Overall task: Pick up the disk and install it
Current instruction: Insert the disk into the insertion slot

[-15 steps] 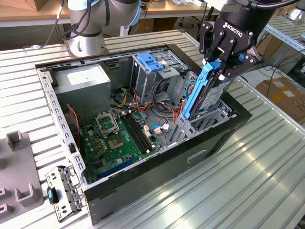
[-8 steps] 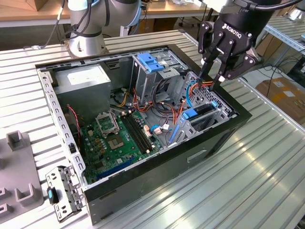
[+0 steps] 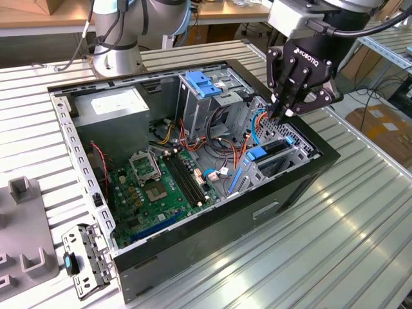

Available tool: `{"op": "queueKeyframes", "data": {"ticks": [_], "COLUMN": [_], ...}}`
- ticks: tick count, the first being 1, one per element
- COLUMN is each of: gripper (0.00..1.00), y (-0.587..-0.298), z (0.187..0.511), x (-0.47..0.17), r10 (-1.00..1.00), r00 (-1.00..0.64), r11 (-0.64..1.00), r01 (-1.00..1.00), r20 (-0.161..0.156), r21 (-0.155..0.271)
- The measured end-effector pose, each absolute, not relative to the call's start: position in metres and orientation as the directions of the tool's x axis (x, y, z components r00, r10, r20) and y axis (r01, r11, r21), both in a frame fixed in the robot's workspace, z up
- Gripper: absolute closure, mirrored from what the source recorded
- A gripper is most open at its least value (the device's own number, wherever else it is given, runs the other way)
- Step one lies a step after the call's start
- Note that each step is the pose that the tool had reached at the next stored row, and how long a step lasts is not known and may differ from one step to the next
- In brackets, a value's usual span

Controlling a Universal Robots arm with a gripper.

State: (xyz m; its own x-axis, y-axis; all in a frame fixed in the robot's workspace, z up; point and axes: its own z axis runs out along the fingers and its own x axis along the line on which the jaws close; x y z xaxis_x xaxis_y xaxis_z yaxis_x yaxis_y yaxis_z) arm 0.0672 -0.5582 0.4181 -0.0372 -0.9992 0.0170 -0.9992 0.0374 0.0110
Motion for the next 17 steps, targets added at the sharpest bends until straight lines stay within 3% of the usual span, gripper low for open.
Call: {"op": "queueKeyframes", "data": {"ticks": [3, 4, 17], "gripper": [0.88, 0.89, 0.89], "y": [-0.560, -0.561, -0.570], "z": [0.411, 0.408, 0.397], "x": [0.069, 0.069, 0.070], "r10": [-0.999, -0.999, -0.999], "r00": [-0.037, -0.037, -0.037], "r11": [0.037, 0.037, 0.037], "r01": [-0.999, -0.999, -0.999], "r20": [0.017, 0.017, 0.017], "r21": [0.011, 0.011, 0.010]}}
